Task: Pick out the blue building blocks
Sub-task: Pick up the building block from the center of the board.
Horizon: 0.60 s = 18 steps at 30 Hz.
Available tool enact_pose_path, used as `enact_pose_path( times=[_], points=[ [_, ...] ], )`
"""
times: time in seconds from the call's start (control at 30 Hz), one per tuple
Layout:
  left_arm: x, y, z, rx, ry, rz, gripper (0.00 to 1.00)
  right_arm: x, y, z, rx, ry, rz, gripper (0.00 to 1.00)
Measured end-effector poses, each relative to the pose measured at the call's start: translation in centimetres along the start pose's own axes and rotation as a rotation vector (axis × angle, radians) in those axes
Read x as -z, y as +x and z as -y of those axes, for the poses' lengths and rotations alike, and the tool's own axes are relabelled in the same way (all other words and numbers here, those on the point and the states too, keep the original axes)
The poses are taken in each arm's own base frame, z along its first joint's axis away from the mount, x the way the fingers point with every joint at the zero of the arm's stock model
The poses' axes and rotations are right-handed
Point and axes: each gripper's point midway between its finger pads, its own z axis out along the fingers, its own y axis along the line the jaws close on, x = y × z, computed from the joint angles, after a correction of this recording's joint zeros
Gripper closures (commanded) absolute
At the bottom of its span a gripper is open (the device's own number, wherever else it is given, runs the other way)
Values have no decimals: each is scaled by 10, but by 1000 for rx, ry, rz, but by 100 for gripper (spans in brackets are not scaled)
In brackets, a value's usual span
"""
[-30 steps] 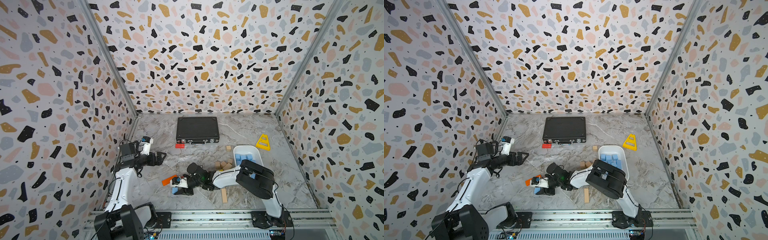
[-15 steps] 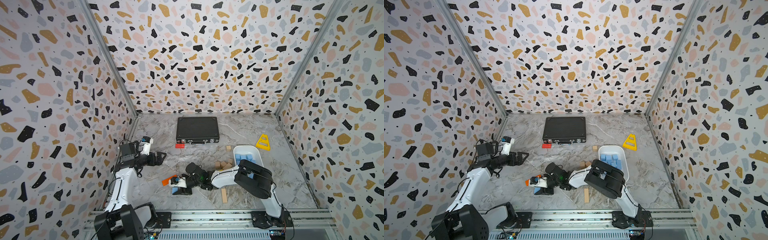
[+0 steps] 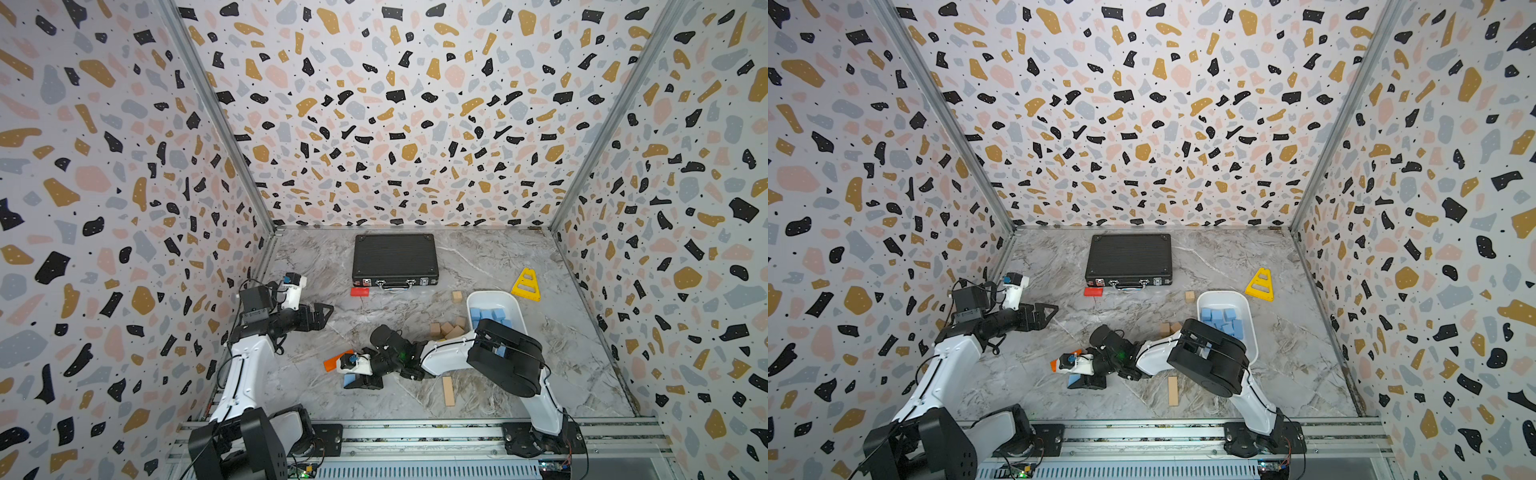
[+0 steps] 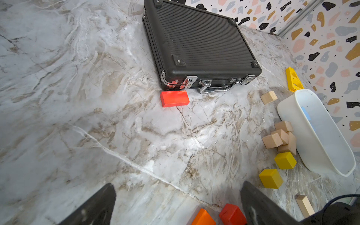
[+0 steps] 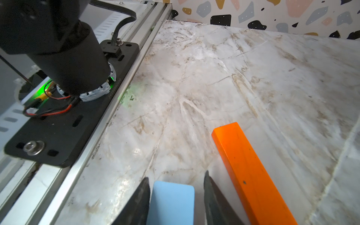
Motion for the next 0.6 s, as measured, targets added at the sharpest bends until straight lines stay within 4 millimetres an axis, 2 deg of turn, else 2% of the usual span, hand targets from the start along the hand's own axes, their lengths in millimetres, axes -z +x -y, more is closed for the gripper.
enact_pose_path(
  times=[0.13,0.3,0.47,0.6],
  points=[
    [-1,0,0,2,2,2,0,-1,0,2,11,10,-2,61],
    [-1,-1,0,6,3,3,0,-1,0,4,15,20,-5,72],
    [-1,0,0,23,9,7,0,0,0,5,16,25,-6,75],
    [-3,-3,2,47,25,19,0,9,2,2,0,40,-30,77]
  ],
)
